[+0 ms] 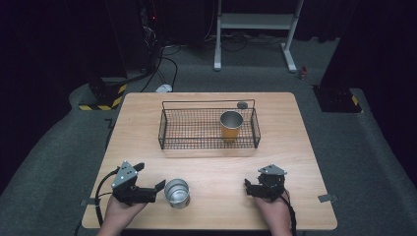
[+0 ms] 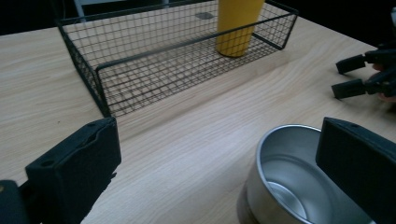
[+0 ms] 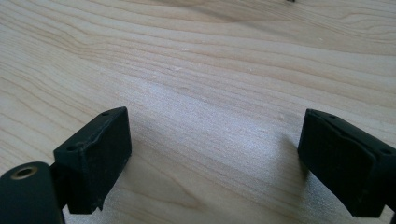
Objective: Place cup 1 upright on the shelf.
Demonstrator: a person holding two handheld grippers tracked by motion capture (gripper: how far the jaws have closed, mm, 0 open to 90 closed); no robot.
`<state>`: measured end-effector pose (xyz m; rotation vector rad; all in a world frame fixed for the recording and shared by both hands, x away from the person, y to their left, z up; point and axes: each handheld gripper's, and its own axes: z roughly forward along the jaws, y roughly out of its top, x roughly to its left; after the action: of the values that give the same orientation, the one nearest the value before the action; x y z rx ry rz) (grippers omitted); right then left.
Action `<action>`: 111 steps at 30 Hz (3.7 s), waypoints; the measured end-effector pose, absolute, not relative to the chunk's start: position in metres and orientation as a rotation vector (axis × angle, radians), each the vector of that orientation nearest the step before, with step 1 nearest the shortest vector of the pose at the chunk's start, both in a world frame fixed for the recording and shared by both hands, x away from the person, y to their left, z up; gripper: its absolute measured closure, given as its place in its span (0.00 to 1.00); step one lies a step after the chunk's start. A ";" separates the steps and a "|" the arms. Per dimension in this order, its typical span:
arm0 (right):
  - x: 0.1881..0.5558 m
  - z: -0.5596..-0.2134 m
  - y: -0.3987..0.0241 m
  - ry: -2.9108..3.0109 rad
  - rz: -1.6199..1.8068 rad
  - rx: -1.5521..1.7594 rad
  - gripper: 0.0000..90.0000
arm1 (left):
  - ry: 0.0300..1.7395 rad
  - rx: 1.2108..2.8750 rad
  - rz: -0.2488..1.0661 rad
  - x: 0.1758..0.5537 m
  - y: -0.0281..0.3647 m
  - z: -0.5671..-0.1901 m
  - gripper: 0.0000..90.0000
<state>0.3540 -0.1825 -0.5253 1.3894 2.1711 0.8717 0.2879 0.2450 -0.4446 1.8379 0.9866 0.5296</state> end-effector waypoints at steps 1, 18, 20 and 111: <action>0.354 -0.525 -0.182 2.171 0.872 1.389 0.11 | 0.977 1.840 0.526 0.287 0.242 -0.444 0.01; 0.354 -0.525 -0.182 2.169 0.873 1.389 0.11 | 0.841 1.911 0.415 0.278 0.205 -0.464 0.01; 0.354 -0.525 -0.182 2.169 0.873 1.389 0.11 | 0.835 1.915 0.405 0.277 0.202 -0.466 0.00; 0.354 -0.525 -0.183 2.170 0.874 1.387 0.11 | 0.837 1.853 0.540 0.276 0.218 -0.484 0.21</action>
<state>0.3541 -0.1829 -0.5253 1.3866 2.1696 0.8742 0.2760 0.2177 -0.4843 1.8532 0.8372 0.5400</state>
